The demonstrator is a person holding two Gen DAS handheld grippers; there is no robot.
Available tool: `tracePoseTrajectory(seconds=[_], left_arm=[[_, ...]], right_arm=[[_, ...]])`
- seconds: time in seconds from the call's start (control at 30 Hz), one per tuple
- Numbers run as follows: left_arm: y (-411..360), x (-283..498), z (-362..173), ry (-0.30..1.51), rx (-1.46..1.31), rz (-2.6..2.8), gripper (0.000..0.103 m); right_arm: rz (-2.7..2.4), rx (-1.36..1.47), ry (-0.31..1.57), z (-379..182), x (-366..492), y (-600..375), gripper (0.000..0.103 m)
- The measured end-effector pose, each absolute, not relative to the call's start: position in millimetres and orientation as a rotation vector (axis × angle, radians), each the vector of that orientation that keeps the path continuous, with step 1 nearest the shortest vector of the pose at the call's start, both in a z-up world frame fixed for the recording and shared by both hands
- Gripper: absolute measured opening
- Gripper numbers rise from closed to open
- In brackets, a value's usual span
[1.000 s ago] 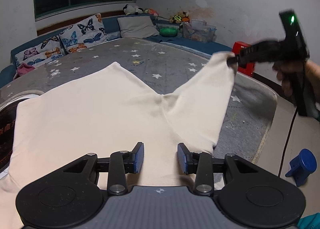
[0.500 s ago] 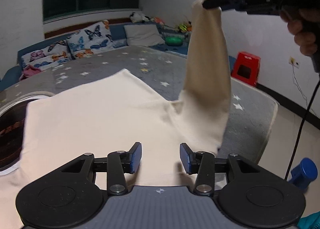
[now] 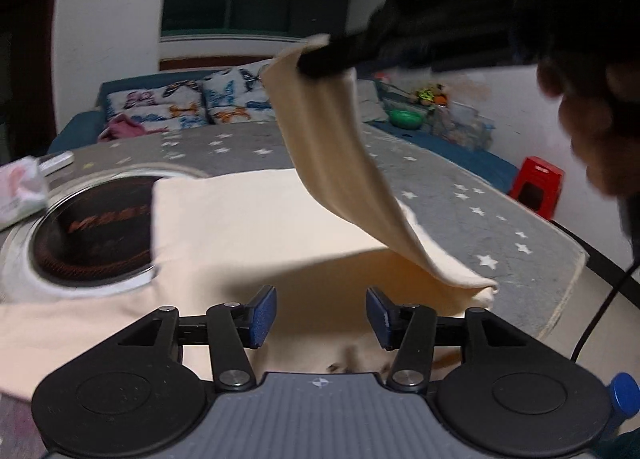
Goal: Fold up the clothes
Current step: 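Grasp the sleeve with the right tool and fold it across the body, then release the folded sleeve with the right tool and withdraw both tools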
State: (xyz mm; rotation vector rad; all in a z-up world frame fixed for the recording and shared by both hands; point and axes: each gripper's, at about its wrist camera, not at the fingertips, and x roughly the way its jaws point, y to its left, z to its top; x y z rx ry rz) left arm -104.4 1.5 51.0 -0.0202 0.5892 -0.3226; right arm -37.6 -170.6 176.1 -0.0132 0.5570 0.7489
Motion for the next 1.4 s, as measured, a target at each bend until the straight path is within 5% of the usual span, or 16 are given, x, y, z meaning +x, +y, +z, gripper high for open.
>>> tracePoseTrajectory(seconds=[0.23,0.9,1.4], left_arm=[[29.1,-103.8,45.8,0.617,-0.072,-0.250,0.053],[49.9,-97.2,40.2,0.633,-0.110,-0.175,0.052],[87.0,-93.3,32.1,0.668,-0.139,-0.023,0.052]], right_arm=[[0.814,-0.050,0.649,145.9,-38.8,-142.2,0.017],[0.452,-0.169,0.794,88.5,-16.6,-259.9,0.018],[0.490,-0.250,0.758,71.1,-7.5,-246.2,0.022]])
